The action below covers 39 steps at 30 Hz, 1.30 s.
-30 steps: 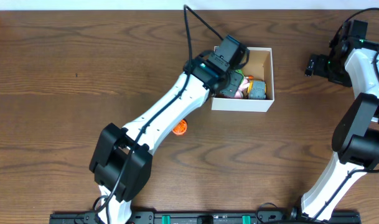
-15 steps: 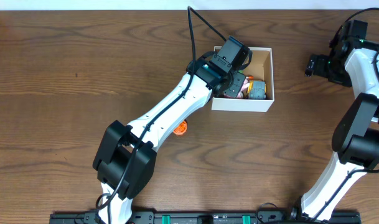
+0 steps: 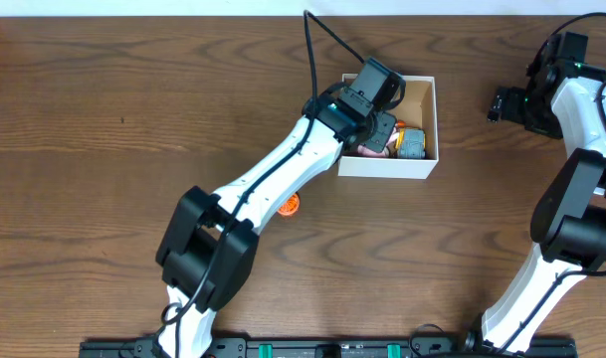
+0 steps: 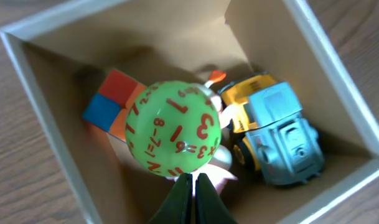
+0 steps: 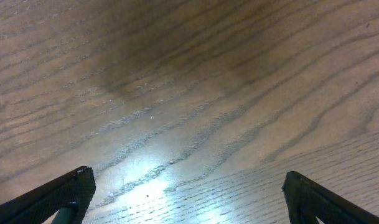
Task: Pack container
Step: 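Lower the green ball into the box and open the left gripper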
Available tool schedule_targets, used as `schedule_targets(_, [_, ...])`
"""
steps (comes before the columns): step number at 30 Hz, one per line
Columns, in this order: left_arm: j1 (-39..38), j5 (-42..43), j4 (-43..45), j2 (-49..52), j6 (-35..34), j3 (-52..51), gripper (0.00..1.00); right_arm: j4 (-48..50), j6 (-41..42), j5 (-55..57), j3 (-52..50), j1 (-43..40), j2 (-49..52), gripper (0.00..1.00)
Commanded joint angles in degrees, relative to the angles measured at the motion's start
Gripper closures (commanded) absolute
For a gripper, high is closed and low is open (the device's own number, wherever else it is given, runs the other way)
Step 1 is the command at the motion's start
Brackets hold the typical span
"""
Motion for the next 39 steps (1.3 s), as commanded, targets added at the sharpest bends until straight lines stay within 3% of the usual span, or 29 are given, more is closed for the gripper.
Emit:
schedule_targets(1, [0.0, 0.0, 0.1, 2.0, -0.6, -0.5, 0.94, 0.0, 0.9, 0.0, -0.3, -0.2, 0.1, 0.01])
schedule_targets(24, [0.0, -0.1, -2.9, 3.5, -1.7, -0.5, 0.94, 0.0, 0.9, 0.0, -0.3, -0.2, 0.1, 0.01])
schedule_targets(32, [0.0, -0.1, 7.6, 8.6, 1.6, -0.5, 0.94, 0.0, 0.9, 0.0, -0.3, -0.2, 0.1, 0.01])
schedule_targets(39, [0.4, -0.9, 16.4, 5.6, 3.1, 0.5, 0.94, 0.0, 0.9, 0.0, -0.3, -0.2, 0.1, 0.01])
